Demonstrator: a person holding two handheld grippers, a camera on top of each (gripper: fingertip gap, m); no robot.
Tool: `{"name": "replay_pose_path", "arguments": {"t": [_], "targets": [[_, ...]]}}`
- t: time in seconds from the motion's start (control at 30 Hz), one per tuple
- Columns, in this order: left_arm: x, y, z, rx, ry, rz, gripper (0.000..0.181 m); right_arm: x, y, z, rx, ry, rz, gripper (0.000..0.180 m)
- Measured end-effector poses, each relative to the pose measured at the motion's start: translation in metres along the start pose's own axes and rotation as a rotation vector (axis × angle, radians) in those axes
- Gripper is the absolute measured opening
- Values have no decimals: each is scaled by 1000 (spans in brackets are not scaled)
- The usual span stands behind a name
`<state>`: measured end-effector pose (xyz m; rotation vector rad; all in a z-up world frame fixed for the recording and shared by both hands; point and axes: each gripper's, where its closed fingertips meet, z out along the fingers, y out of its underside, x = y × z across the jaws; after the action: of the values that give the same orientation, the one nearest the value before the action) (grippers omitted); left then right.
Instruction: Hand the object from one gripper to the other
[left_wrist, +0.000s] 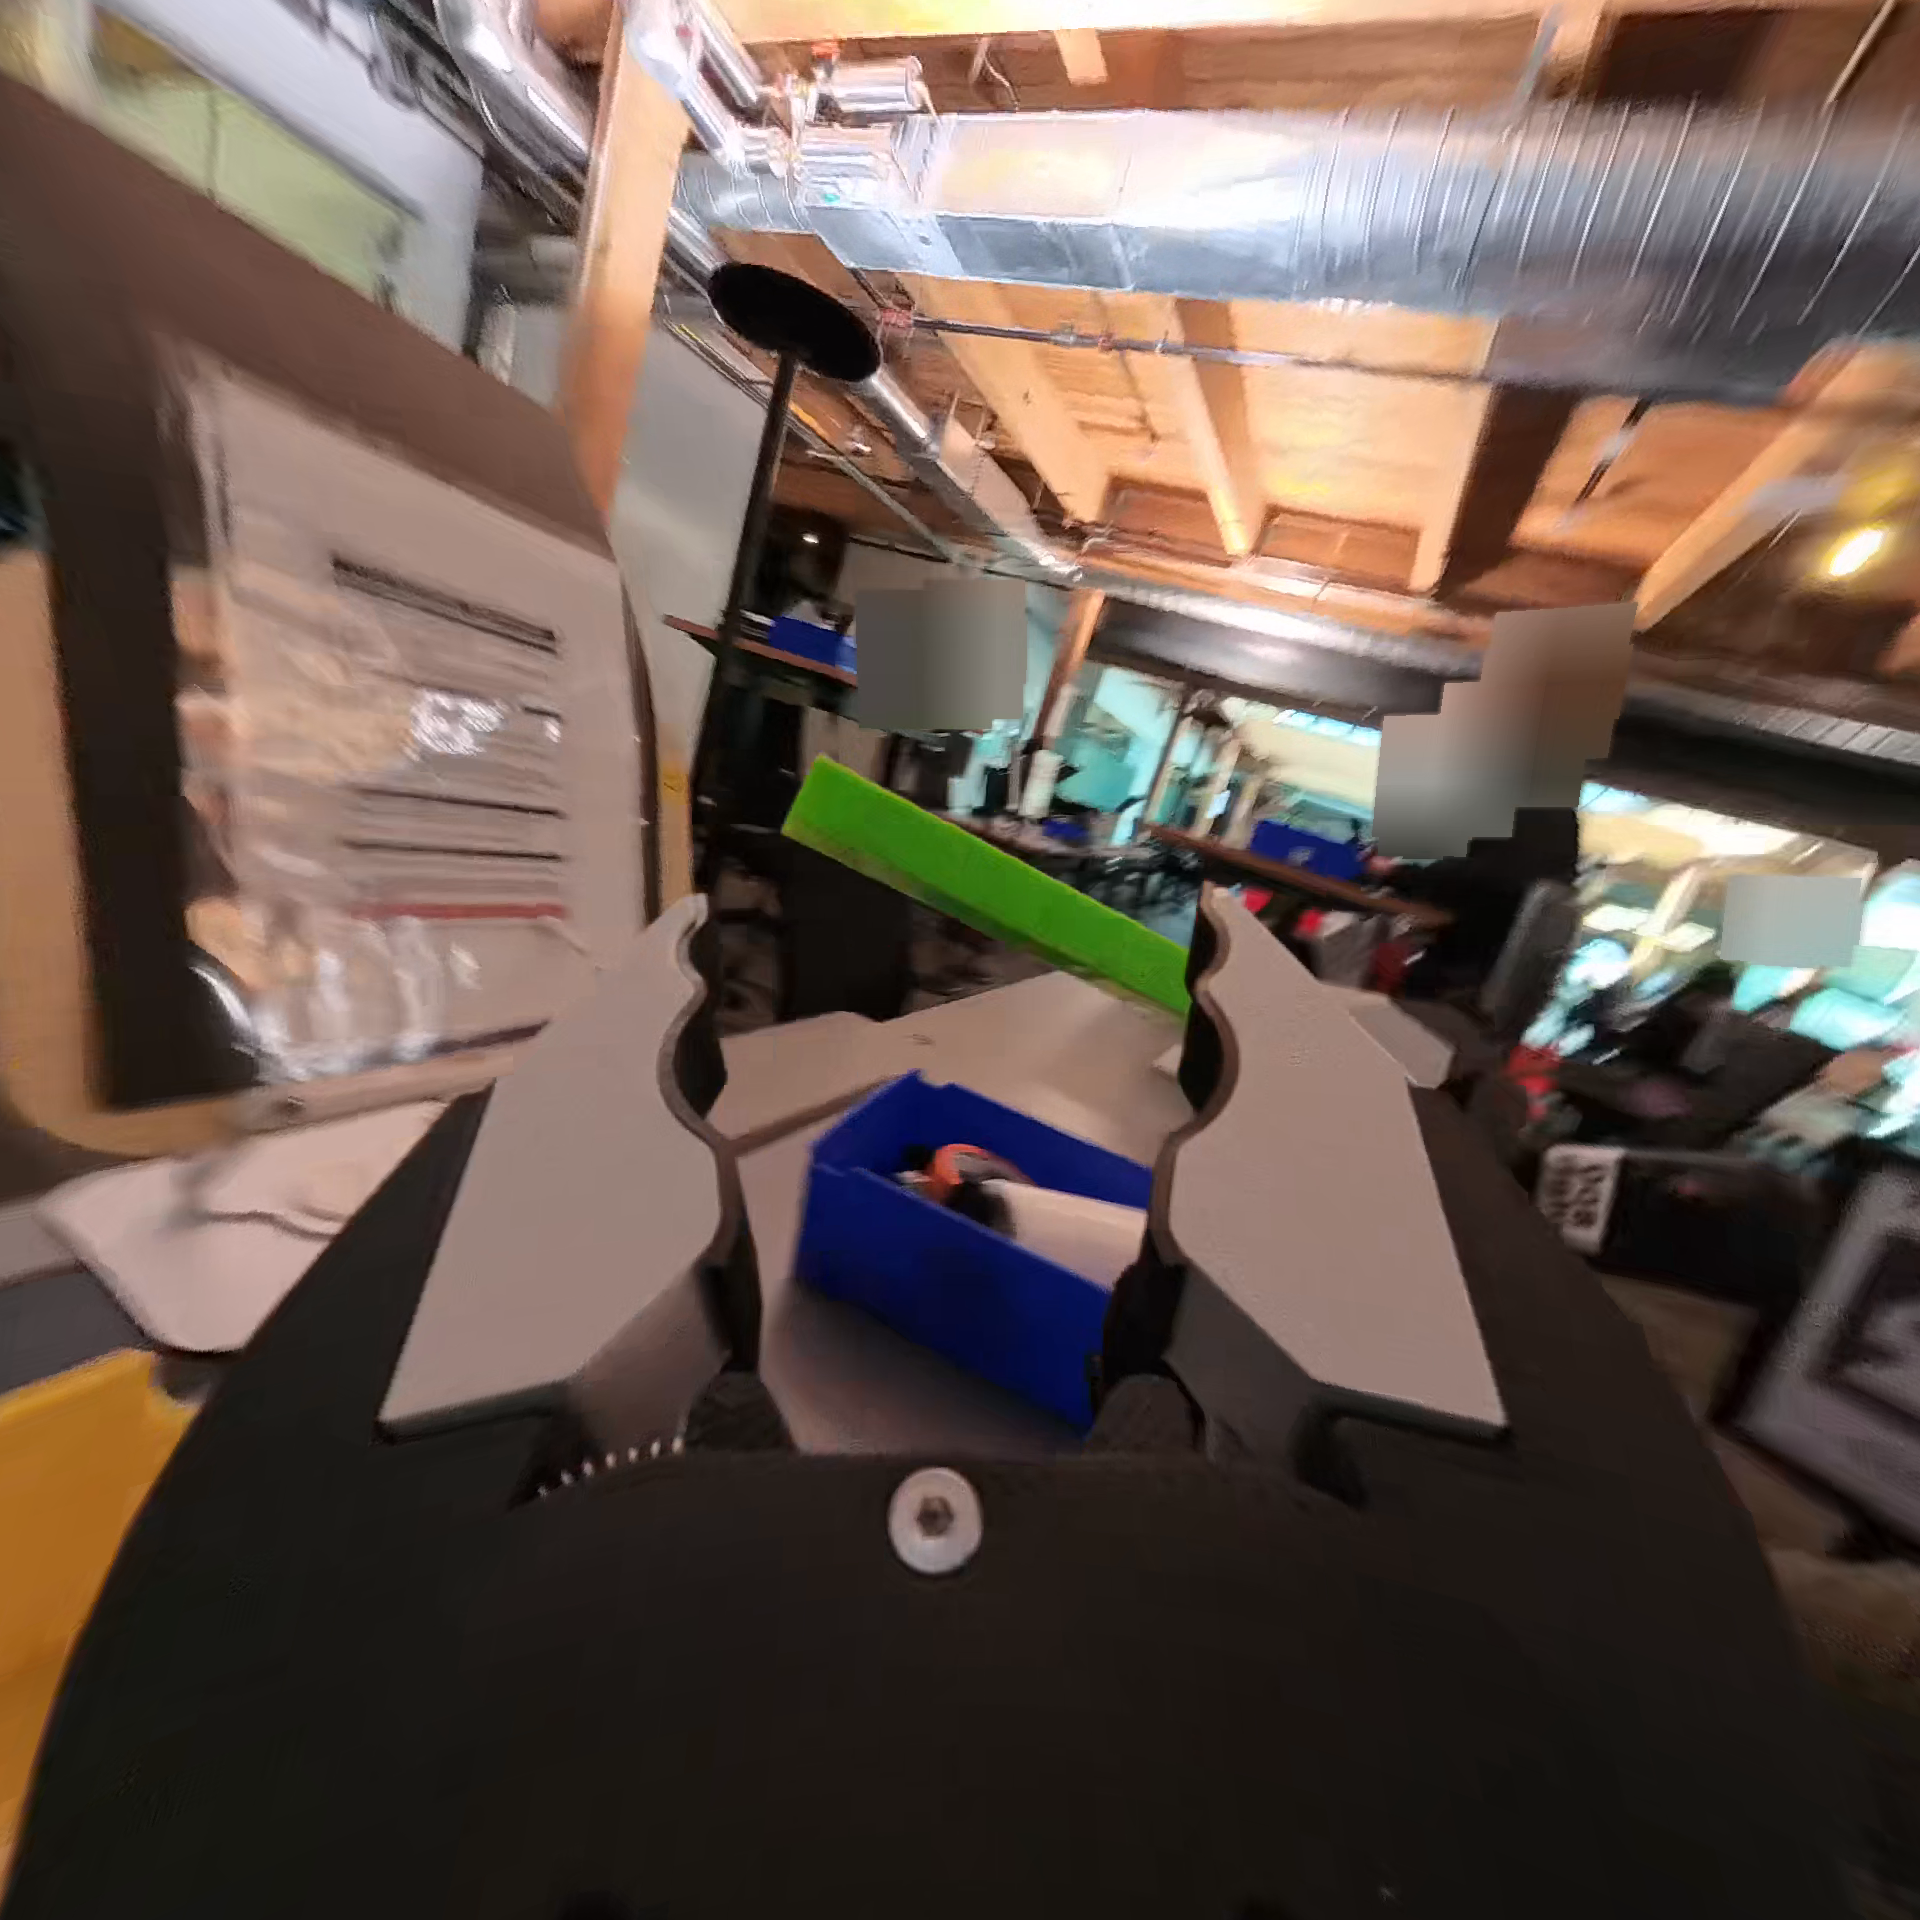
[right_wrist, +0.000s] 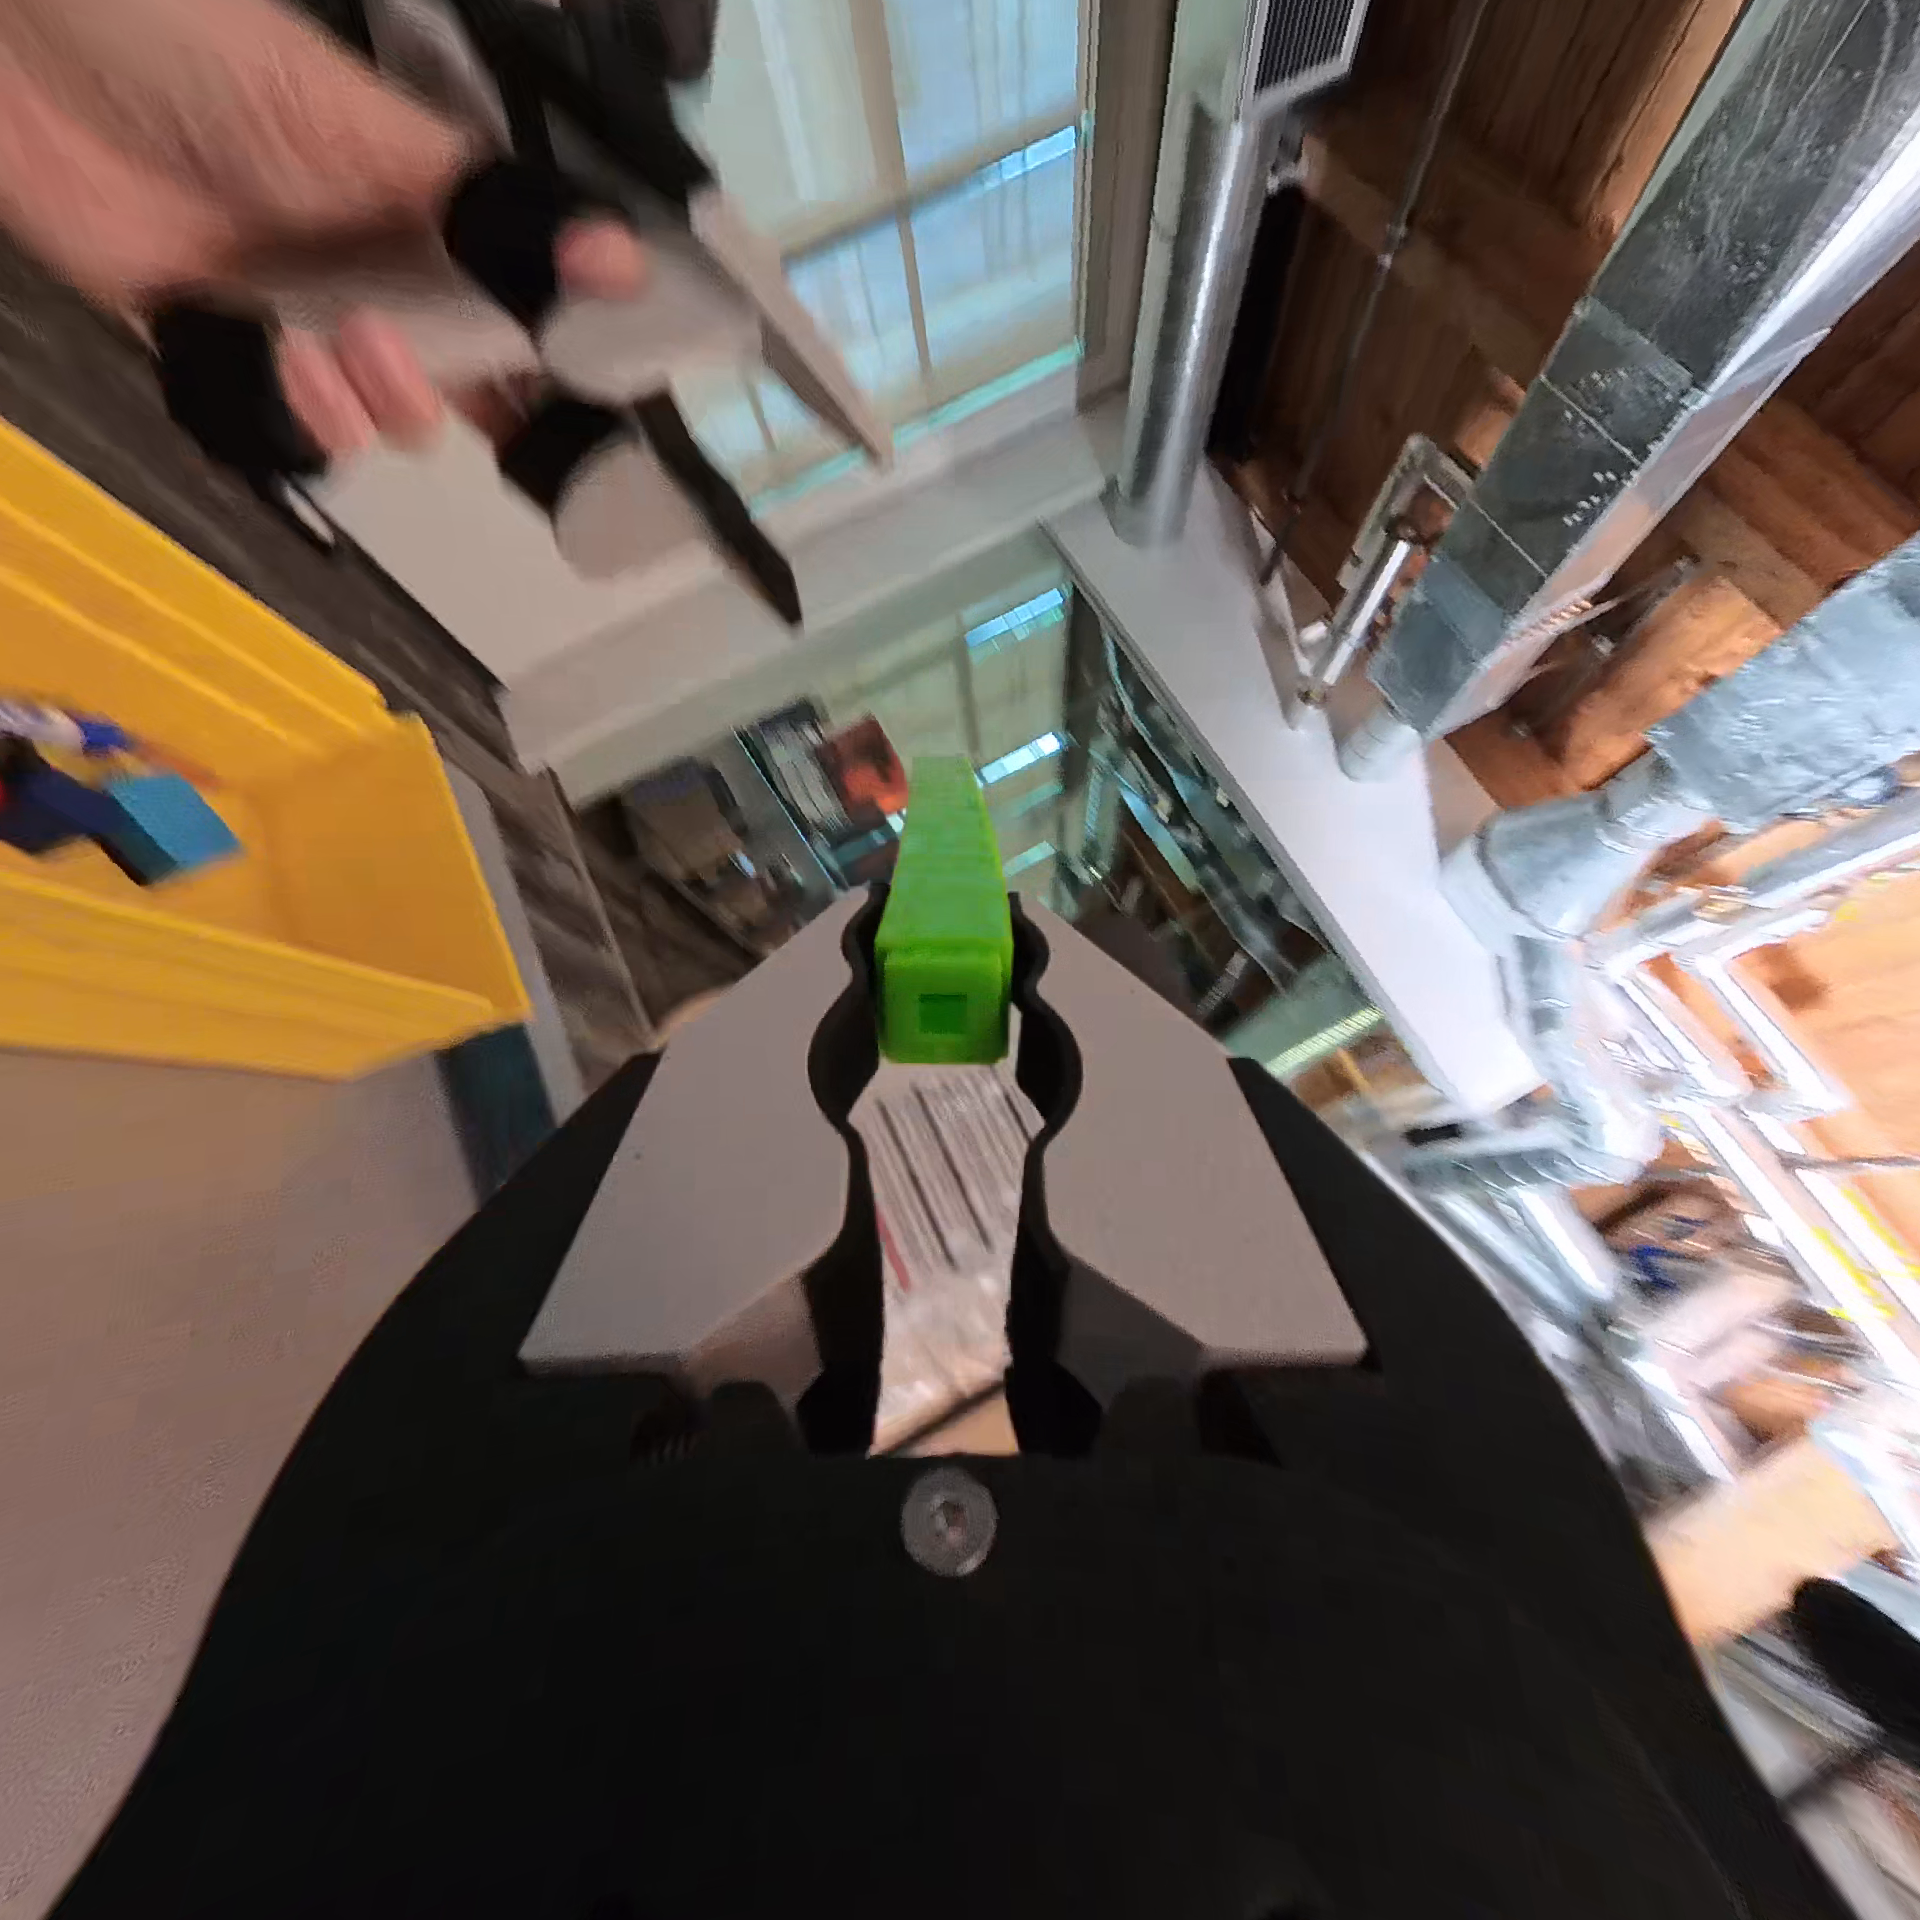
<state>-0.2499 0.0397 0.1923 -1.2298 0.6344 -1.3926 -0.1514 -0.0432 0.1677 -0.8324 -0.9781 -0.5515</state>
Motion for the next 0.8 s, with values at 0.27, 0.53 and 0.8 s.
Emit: {"name": "replay_pose_path", "arguments": {"t": [0.27,0.53,0.8], "targets": [[34,26,7,-197,-113,704,86,-21,44,14,-192,17,-339,20],[13,82,30,-452,-365,1652,78,-37,30,9,-175,-93,-381,20],[43,113,56,-306,-276,1922,40,-47,0,2,-146,-159,-430,20]]}}
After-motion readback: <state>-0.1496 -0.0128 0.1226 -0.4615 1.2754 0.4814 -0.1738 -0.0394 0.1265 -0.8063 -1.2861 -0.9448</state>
